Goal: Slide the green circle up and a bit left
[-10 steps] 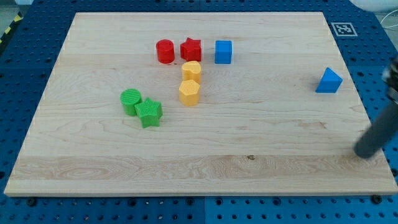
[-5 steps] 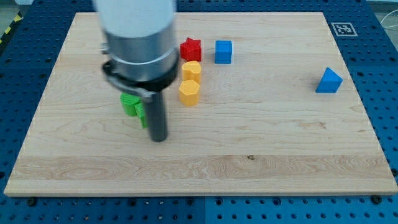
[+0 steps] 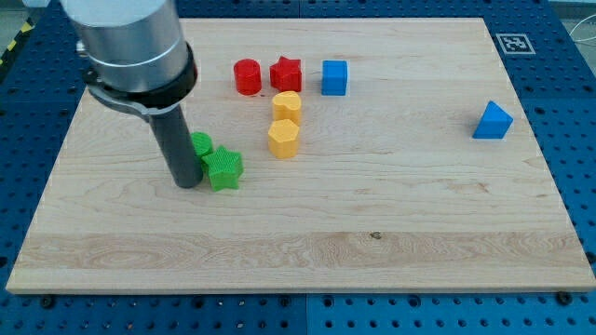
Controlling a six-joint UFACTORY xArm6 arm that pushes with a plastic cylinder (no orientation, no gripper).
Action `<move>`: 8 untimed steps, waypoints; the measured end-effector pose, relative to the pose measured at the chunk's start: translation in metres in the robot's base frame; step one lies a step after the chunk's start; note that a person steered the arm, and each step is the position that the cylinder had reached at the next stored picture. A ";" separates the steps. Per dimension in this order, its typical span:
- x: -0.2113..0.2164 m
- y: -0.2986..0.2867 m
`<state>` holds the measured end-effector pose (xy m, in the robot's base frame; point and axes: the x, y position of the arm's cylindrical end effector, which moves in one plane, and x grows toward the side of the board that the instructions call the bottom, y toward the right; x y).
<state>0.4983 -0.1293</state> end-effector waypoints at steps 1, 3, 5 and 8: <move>-0.029 0.001; -0.069 0.001; -0.069 0.020; -0.097 0.014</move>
<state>0.4015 -0.1148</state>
